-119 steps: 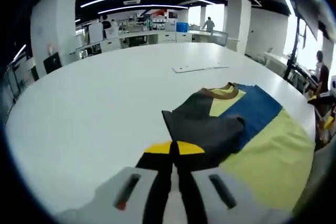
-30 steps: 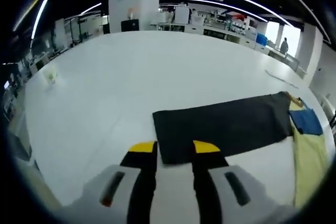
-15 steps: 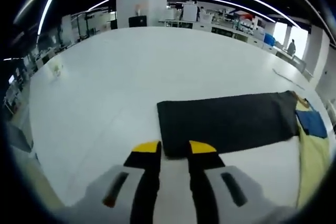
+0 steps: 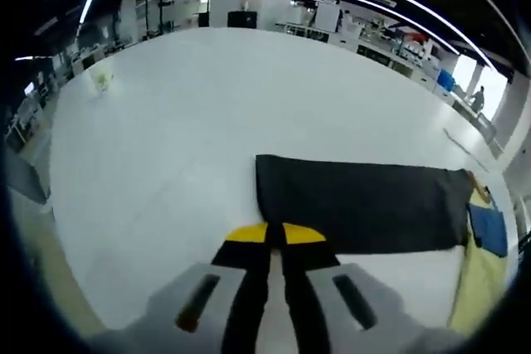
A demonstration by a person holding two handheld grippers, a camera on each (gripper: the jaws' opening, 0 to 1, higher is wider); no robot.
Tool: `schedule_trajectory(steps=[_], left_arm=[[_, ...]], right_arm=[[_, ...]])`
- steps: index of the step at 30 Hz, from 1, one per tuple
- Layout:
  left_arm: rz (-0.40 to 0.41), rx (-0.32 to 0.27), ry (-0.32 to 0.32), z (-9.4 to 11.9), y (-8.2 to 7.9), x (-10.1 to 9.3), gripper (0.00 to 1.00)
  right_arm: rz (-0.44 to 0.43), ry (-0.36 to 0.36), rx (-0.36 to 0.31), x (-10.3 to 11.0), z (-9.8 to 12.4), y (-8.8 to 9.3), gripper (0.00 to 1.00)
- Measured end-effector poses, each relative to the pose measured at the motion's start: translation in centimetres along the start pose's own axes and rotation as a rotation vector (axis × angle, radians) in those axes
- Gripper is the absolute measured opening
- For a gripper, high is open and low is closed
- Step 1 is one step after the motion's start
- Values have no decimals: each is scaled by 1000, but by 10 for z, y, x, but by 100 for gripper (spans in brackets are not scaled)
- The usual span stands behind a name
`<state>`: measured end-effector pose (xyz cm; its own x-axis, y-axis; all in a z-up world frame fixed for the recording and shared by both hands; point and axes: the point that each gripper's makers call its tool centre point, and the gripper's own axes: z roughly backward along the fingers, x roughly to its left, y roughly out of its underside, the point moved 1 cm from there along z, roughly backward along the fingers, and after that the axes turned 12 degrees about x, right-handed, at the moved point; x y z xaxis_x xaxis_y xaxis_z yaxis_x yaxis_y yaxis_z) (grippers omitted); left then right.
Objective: Fold the garment on the visible template until the final outline fits inside the template.
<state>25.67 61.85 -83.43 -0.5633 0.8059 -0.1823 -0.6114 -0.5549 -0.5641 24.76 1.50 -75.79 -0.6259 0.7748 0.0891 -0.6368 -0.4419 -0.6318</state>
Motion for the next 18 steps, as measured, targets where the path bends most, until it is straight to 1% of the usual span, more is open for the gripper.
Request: schedule_trajectory(steps=[3,6,7,10,12,16,18], left_arm=[[-1,-2,2,3,-1,0,1],[-25,-21,15,9,-6,-6,1],[-30,-36,26,13,-9,-11,1],[-48,-53,42,21,-15,-21,1],[-47,-72,65,24,-22,-28,1],[-99,-112,101,37,-33,-50,1],[-91,-134,128,44,-38,-63,1]], right_arm=[[-9,-13,-17,3,2,-1,99],[-13,-25,-40,4,3,-5,99],[-13,-26,-43,5,3,-5,99],[-5,-35,-51,8,4,-8,99],[2,-37,-51,9,5,-8,99],[6,-35,-58,10,6,-10,99],[8,-37,-61,11,6,-11,99]])
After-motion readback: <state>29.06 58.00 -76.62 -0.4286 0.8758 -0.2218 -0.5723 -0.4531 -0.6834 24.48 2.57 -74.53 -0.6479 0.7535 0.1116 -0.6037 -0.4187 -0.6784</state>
